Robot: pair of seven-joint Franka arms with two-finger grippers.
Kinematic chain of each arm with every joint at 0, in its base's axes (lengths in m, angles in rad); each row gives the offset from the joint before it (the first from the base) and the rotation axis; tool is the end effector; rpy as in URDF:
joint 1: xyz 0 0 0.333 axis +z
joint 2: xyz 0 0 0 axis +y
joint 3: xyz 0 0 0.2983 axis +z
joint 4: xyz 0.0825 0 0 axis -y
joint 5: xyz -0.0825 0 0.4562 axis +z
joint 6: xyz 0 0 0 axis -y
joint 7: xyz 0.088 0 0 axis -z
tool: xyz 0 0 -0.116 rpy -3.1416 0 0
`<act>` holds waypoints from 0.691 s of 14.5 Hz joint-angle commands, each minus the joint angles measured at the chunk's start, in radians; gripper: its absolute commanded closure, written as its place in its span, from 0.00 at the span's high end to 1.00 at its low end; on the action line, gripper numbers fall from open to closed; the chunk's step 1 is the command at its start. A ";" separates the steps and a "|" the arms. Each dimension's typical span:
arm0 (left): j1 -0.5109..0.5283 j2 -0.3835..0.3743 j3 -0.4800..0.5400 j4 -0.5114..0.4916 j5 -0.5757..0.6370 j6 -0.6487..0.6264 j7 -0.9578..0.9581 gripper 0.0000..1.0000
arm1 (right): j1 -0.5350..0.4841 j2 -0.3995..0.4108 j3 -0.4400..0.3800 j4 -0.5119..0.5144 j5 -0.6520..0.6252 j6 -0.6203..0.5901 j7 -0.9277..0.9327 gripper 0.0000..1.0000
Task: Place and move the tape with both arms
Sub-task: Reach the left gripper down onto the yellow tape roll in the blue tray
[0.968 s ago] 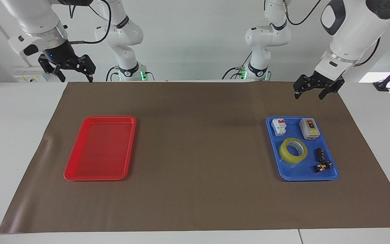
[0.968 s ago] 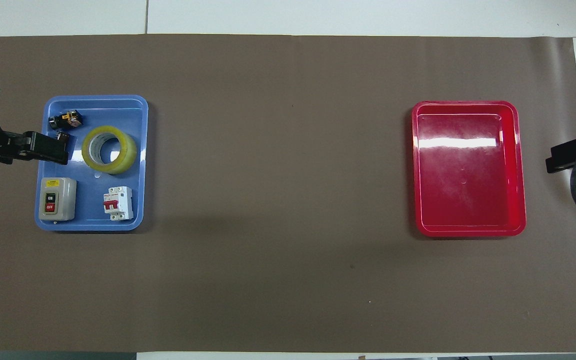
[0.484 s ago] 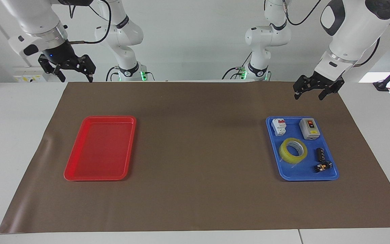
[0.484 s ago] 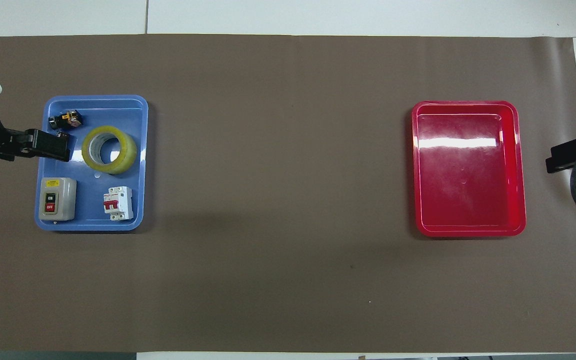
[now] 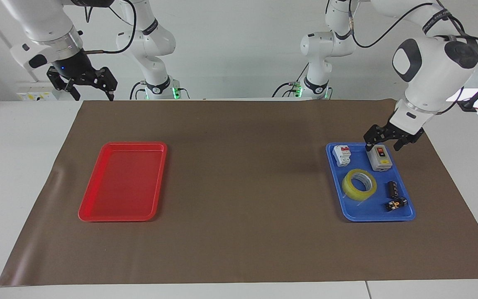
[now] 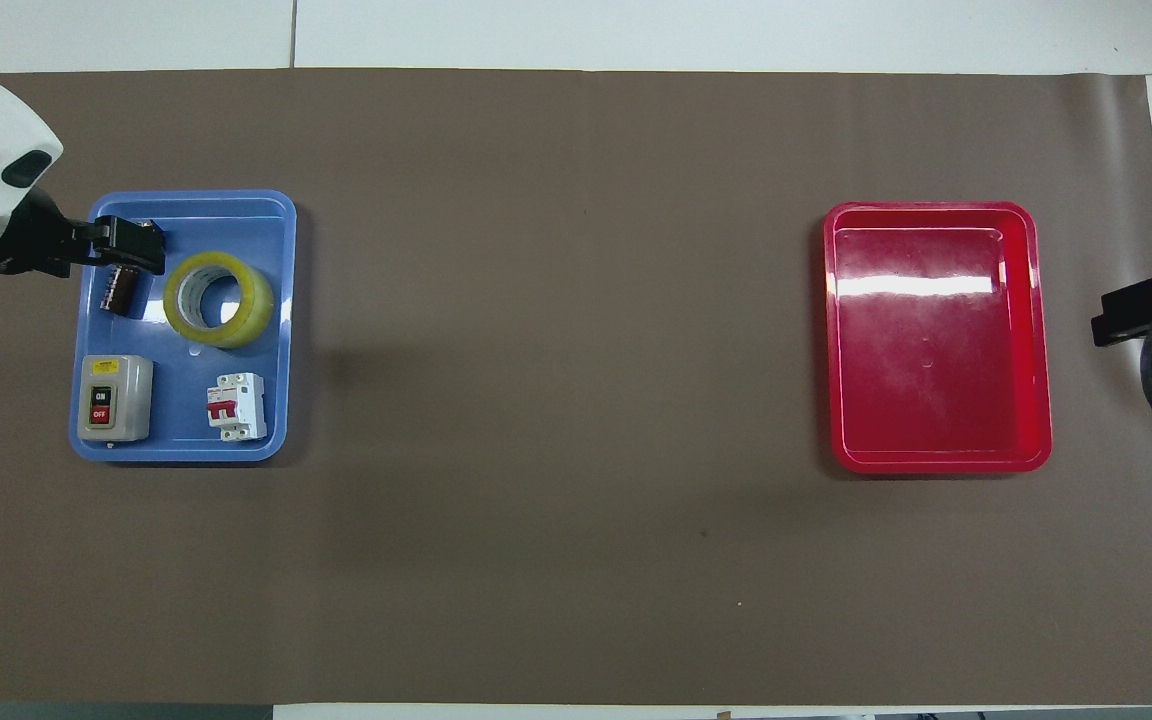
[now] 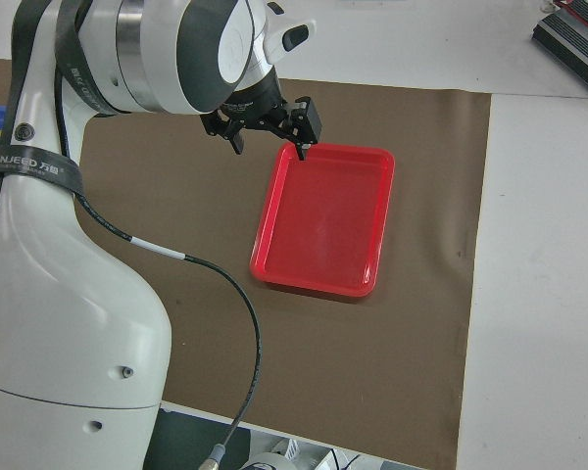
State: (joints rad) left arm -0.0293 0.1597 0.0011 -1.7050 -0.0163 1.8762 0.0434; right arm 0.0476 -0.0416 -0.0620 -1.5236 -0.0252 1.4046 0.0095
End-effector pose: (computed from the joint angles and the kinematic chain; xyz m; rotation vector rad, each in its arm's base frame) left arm 0.6784 -0.0205 0.4462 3.1245 -0.1044 0.0182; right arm 0.5958 -0.0126 0.6346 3.1167 -0.0420 -0.1209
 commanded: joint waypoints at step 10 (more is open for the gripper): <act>0.012 0.109 0.092 -0.196 0.019 0.331 0.055 0.89 | -0.002 -0.009 0.002 -0.015 -0.010 0.020 -0.014 1.00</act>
State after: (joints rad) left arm -0.0160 0.2564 0.0826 -1.8713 -0.0162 2.1646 0.1069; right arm 0.0476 -0.0416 -0.0620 -1.5236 -0.0252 1.4046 0.0095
